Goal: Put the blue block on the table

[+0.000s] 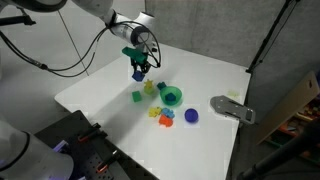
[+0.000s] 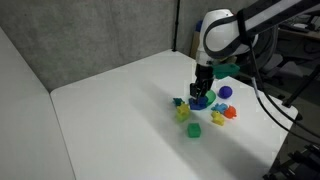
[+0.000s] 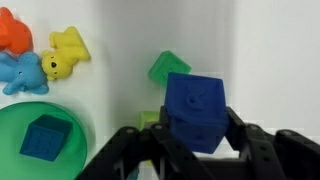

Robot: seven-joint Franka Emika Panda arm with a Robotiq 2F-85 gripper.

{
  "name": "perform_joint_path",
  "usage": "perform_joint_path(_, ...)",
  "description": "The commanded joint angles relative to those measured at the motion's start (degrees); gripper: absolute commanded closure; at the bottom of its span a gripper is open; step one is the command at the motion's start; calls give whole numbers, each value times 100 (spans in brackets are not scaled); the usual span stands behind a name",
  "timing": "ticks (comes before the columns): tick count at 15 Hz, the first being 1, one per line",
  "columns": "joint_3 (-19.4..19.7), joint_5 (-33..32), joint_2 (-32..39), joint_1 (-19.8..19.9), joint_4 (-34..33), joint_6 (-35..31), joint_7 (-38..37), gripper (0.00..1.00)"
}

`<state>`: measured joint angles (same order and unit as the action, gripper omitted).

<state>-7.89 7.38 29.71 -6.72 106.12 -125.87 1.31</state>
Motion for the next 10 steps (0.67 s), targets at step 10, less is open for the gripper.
perform_joint_path(10, -78, 65, 409, -20, -30, 295, 86, 71)
